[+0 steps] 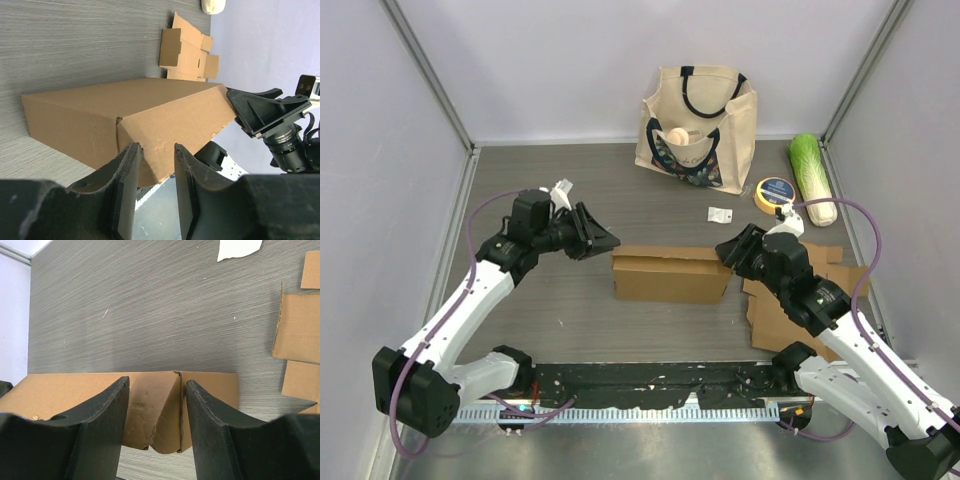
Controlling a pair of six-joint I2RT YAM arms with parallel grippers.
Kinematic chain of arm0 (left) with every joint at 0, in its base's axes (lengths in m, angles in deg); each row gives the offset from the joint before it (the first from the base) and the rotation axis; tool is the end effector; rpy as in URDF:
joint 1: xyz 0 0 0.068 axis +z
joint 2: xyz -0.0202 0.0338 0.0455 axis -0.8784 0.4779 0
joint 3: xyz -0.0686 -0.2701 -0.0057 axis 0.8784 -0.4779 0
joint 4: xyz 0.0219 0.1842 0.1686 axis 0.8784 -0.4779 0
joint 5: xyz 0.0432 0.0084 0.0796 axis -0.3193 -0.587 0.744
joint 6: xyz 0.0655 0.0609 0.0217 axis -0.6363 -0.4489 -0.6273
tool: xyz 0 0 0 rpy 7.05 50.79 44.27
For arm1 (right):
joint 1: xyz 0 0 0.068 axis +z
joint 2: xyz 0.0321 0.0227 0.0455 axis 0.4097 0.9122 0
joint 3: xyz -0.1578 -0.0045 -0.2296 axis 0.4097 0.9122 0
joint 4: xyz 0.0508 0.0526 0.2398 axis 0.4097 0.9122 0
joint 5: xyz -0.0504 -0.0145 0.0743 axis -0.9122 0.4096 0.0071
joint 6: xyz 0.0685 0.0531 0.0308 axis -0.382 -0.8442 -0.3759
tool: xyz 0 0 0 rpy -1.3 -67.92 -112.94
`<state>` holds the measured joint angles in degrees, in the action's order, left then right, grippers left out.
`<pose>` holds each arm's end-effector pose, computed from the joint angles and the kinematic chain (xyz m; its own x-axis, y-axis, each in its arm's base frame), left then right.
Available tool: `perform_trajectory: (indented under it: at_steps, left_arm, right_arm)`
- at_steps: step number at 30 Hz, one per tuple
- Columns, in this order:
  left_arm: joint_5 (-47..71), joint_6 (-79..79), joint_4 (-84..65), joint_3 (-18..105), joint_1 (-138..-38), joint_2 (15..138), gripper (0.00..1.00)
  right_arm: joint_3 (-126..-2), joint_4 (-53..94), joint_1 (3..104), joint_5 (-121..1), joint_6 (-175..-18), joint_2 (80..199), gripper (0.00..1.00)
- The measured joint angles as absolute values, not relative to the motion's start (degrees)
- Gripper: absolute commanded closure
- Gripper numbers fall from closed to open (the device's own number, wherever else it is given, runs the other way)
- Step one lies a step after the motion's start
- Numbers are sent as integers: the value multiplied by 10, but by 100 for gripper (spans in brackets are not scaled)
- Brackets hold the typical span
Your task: Fold the paper box
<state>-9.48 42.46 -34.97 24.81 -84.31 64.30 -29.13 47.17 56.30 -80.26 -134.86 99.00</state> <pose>0.2246 -0.1390 0.2964 -0.8751 -0.3937 -0.2815 0.0244 0.5451 -0.8380 0.1673 0.0841 0.2778 -0.5296 0.4825 -0.6977 0.0221 0.8300 0.5573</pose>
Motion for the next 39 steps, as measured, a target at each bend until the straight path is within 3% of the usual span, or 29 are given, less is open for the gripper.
perform_trajectory:
  at_steps: [5,10,13,14,17,20,25,28,34,39]
  left_arm:
    - [-95,426,-339,215,-843,629,82]
    - [-92,421,-319,182,-850,617,89]
    - [-88,419,-292,161,-857,607,79]
    - [-87,418,-282,153,-859,601,65]
    - [-89,415,-257,137,-862,583,45]
    - [-88,413,-251,134,-870,558,36]
    - [-78,408,-275,135,-872,534,39]
    - [-77,406,-295,144,-872,535,38]
    - [-50,380,-361,174,-874,532,25]
    - [-20,349,-428,199,-874,527,30]
  right_arm:
    - [-278,458,561,-808,-1344,988,63]
    - [-232,414,557,-819,-1337,951,66]
    - [-189,379,556,-823,-1336,908,66]
    - [-178,370,556,-823,-1337,898,66]
    - [-149,332,555,-822,-1340,878,64]
    - [-142,318,555,-812,-1341,877,59]
    - [-161,346,556,-783,-1334,893,37]
    - [-189,385,556,-772,-1321,911,29]
    - [-228,441,560,-749,-1304,912,27]
    - [-228,456,560,-739,-1300,894,28]
